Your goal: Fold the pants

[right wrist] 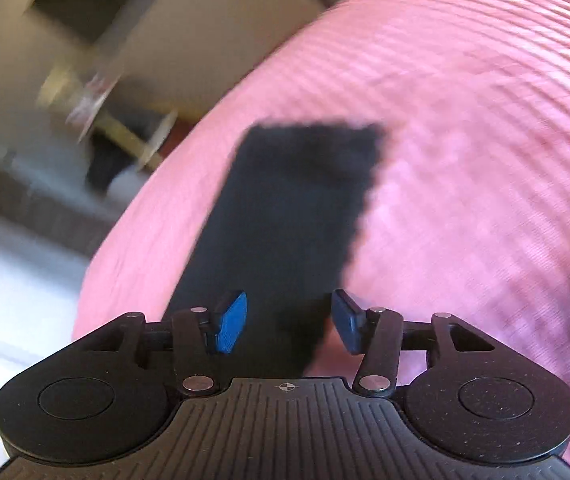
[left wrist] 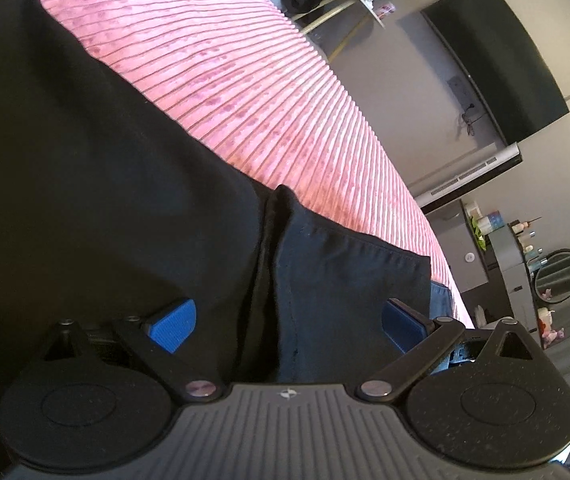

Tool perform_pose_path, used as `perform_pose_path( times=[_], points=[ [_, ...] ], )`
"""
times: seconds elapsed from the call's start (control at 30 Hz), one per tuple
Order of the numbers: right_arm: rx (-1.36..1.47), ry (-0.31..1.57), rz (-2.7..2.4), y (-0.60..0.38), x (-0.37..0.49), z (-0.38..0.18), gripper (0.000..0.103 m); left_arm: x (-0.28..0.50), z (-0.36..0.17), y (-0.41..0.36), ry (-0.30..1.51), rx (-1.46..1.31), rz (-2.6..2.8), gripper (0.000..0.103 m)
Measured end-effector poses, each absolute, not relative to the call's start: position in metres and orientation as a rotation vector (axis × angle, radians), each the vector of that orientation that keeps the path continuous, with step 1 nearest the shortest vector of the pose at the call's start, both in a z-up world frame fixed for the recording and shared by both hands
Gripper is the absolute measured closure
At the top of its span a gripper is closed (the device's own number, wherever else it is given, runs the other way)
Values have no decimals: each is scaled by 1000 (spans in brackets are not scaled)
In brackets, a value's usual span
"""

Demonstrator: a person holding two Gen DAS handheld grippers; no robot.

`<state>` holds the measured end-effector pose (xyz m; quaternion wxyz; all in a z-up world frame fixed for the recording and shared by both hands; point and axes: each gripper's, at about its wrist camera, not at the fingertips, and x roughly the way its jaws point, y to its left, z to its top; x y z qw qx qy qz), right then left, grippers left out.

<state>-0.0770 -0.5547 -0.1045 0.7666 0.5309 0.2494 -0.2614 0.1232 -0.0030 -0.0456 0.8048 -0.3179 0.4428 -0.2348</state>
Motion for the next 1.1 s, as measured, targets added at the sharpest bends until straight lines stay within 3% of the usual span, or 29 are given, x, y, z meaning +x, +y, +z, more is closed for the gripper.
perform_pose_path(
  times=[0.27,0.3,0.37,0.4,0.47,0.6,0.67,0.73,0.77,0.8,0.83,1.1],
  points=[
    [1197,508,-562,-587,-66,-120,47,131,-52,-11,950,-742,-544,4],
    [1204,503,-554,-591,-67,-120,51,132,-53,-9,949,-756,-549,4],
    [1205,504,-541,-594,-61,-120,77,135,-53,-7,948,-802,-564,4],
    [1196,503,-535,-596,-55,-121,85,136,-53,-6,948,-823,-582,11],
    [1182,482,-504,-598,-54,-123,90,135,-55,-6,961,-865,-627,24],
    [1195,454,-468,-600,-57,-120,85,134,-58,-15,982,-801,-628,24],
    [1214,467,-470,-602,-51,-124,72,135,-58,-19,984,-799,-623,25],
    [1226,471,-467,-602,-50,-124,69,136,-56,-22,977,-795,-617,50],
    [1224,475,-475,-602,-46,-124,70,135,-55,-22,984,-781,-591,75],
    [1216,475,-481,-601,-44,-122,72,134,-55,-21,988,-772,-564,89],
    [1199,479,-486,-600,-42,-119,87,132,-54,-18,983,-776,-542,94],
    [988,458,-444,-574,-35,-74,95,98,-21,40,836,-845,-471,100]
  ],
)
